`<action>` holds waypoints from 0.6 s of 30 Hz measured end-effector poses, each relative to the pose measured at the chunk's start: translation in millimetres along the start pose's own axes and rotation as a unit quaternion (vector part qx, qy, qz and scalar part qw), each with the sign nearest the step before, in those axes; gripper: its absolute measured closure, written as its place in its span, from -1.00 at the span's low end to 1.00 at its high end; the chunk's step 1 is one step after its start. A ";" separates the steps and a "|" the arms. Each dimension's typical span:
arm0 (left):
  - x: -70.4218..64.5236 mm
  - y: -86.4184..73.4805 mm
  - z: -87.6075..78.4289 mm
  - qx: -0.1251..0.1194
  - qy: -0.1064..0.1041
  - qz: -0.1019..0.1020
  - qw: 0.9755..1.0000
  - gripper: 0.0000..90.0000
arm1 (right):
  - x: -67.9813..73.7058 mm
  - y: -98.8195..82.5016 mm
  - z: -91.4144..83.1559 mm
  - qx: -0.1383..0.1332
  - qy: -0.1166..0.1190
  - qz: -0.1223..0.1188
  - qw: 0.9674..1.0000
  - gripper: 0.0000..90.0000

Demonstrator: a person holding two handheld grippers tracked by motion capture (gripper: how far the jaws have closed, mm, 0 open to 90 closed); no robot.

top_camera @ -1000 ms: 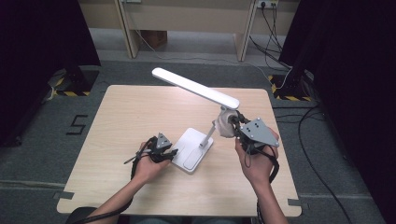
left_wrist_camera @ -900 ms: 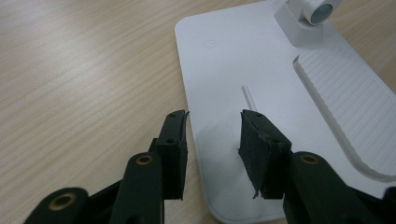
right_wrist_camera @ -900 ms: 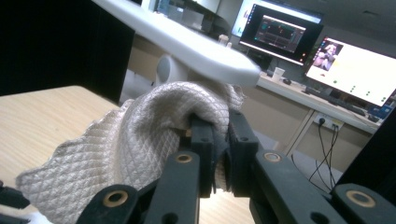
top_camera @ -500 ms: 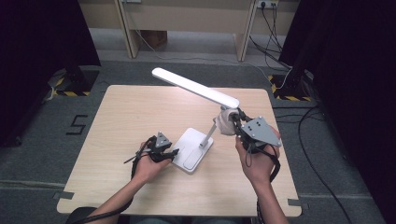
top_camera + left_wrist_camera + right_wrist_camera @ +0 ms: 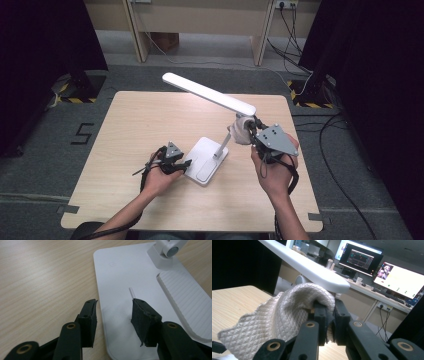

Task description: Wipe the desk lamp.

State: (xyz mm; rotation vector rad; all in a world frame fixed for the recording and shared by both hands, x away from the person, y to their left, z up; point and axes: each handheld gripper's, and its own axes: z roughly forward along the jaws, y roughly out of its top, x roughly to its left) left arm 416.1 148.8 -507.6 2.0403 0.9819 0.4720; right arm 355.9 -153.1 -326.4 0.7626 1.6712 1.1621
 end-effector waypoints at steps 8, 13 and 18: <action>0.5 0.1 0.3 0.000 -0.006 -0.002 1.000 0.26 | 1.0 0.2 0.9 -0.001 0.000 -0.006 1.000 0.87; 1.4 0.4 0.5 0.001 -0.009 -0.004 1.000 0.28 | 2.5 -0.5 2.6 0.004 -0.001 -0.010 1.000 0.87; 1.4 0.7 0.1 0.004 -0.008 -0.003 1.000 0.28 | 3.9 -0.7 4.1 0.009 0.001 -0.012 1.000 0.87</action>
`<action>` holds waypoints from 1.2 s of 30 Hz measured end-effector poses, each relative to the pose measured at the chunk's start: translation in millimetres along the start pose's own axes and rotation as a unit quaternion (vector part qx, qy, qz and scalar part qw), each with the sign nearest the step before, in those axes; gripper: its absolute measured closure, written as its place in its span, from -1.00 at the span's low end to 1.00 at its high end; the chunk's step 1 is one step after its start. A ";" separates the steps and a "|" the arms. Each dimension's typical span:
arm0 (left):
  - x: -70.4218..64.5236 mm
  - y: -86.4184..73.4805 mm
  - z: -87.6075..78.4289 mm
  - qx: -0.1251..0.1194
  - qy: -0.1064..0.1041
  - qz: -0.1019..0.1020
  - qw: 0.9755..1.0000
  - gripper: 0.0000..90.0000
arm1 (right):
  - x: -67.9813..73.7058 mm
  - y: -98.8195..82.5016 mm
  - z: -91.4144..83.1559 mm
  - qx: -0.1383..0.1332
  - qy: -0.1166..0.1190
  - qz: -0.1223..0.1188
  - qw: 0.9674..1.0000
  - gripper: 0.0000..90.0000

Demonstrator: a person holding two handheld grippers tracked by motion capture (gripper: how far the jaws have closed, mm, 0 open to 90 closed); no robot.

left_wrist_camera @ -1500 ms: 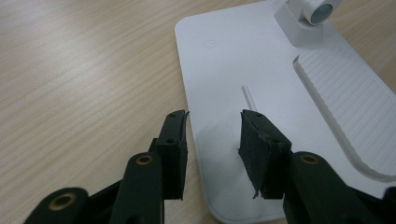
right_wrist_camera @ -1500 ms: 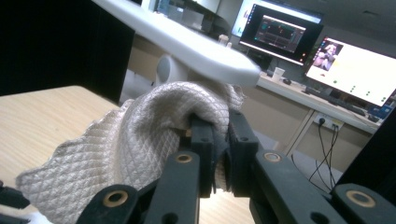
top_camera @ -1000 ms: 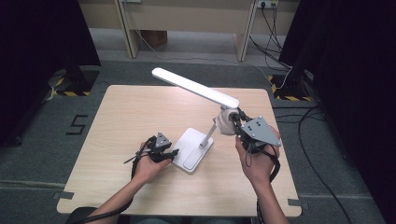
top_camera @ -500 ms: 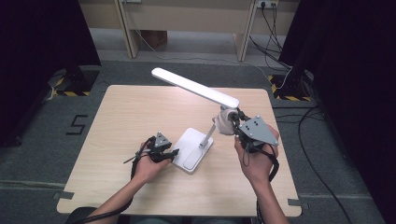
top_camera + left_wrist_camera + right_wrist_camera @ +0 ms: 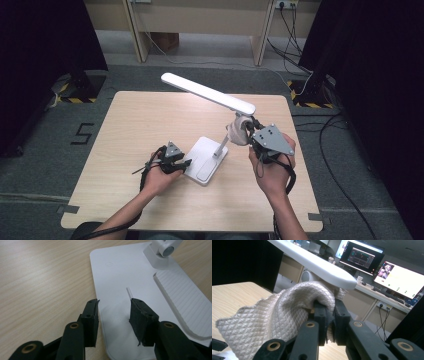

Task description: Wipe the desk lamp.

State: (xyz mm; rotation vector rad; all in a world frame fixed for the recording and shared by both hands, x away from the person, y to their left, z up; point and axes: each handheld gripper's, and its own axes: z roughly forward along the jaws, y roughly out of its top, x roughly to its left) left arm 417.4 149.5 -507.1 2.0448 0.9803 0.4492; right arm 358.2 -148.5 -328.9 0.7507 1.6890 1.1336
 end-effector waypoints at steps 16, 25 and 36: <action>-1.0 0.5 0.8 -0.001 -0.002 0.002 1.000 0.30 | 0.8 -5.0 2.1 0.003 0.002 0.006 1.000 0.87; -1.6 0.4 1.2 -0.003 0.001 0.002 1.000 0.29 | 1.3 -5.7 3.1 0.004 0.001 0.005 1.000 0.87; -0.7 -0.3 1.8 -0.007 -0.005 -0.005 1.000 0.35 | 2.2 -7.4 5.9 0.012 0.006 0.003 1.000 0.87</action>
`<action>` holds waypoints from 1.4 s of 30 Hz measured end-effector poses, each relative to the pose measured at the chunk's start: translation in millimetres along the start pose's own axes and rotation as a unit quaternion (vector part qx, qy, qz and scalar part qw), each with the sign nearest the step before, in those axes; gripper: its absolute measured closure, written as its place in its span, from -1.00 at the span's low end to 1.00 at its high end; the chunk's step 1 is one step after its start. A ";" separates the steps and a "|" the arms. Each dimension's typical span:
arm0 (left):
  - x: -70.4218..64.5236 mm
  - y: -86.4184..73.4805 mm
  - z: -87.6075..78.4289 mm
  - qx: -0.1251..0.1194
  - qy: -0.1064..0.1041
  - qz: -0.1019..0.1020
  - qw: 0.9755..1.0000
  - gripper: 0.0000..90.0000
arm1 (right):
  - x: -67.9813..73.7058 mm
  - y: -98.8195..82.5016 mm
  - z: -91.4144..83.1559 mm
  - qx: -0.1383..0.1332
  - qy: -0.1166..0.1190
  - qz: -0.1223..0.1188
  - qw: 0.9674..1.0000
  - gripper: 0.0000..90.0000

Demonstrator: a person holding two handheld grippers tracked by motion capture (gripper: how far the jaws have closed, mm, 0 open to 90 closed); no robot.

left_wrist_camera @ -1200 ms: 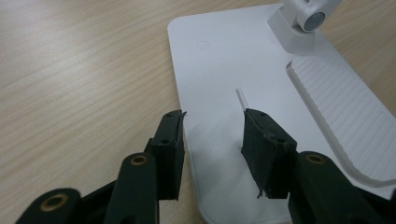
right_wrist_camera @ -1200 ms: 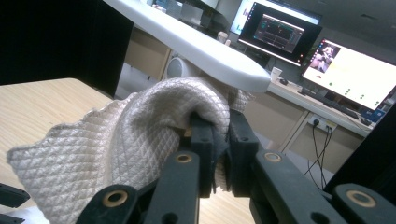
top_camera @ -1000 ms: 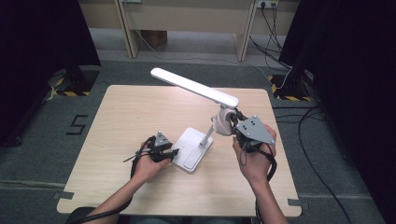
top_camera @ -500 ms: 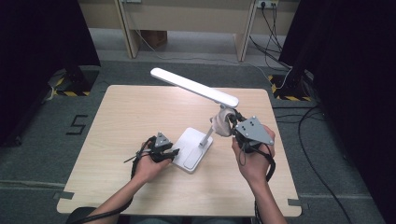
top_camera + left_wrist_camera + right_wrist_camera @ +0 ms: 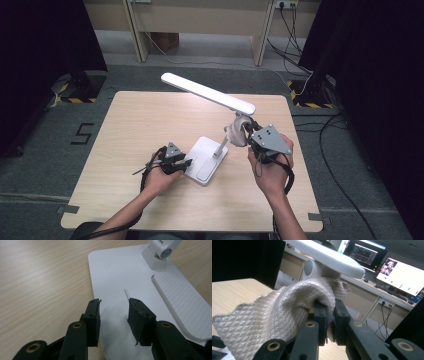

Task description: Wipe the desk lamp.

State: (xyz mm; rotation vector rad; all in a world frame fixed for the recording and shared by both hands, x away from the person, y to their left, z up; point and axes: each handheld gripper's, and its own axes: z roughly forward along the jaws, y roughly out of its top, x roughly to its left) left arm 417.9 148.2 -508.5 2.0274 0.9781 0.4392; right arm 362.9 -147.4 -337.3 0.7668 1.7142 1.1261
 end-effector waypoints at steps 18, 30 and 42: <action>1.6 2.0 0.8 0.006 -0.003 -0.002 1.000 0.37 | 5.0 -6.4 8.6 0.013 0.008 0.001 1.000 0.87; 1.8 2.1 1.0 0.005 -0.003 0.000 1.000 0.38 | 7.2 -11.4 14.4 0.023 0.013 0.006 1.000 0.87; 2.8 2.6 1.3 0.006 -0.003 0.000 1.000 0.39 | 9.9 -19.4 23.7 0.032 0.019 0.003 0.999 0.87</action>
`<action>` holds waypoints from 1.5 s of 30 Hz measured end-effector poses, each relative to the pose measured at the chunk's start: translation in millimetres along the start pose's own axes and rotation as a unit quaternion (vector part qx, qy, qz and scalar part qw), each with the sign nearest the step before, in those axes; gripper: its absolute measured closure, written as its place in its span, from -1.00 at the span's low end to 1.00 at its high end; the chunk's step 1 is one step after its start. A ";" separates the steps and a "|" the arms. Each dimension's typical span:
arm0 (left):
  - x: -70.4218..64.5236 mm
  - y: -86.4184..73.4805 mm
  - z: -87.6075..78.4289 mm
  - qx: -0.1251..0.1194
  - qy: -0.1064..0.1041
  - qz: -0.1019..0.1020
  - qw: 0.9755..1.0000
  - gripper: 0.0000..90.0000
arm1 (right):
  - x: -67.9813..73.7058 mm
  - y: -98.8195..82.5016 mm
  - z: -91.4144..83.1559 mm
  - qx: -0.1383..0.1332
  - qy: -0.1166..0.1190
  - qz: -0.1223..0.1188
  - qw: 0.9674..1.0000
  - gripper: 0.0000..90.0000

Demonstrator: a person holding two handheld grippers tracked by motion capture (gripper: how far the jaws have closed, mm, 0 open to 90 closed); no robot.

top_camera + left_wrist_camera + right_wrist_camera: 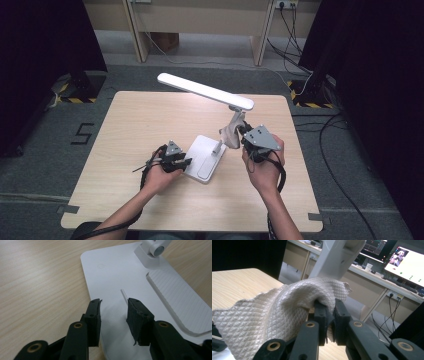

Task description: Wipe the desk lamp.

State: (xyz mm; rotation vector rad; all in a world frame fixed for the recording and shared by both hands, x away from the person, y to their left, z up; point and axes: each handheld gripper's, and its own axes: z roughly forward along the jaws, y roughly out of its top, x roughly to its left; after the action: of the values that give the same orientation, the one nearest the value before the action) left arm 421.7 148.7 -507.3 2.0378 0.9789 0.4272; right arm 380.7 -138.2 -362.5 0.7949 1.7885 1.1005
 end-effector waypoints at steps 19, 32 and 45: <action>0.4 0.0 0.3 -0.001 0.001 0.000 1.000 0.39 | 2.9 -6.0 7.1 0.007 0.003 0.004 1.000 0.87; 0.3 -0.2 0.3 -0.002 0.002 0.000 1.000 0.39 | 5.0 -10.7 11.6 0.011 0.005 0.003 1.000 0.87; 0.9 -0.6 0.1 -0.003 0.001 0.002 1.000 0.39 | 10.0 -19.8 19.8 0.024 0.009 0.005 1.000 0.87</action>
State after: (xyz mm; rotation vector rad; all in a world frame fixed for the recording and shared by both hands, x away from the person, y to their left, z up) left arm 422.0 149.5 -508.0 2.0348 0.9748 0.4343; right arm 392.9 -130.7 -388.6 0.8258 1.8329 1.0789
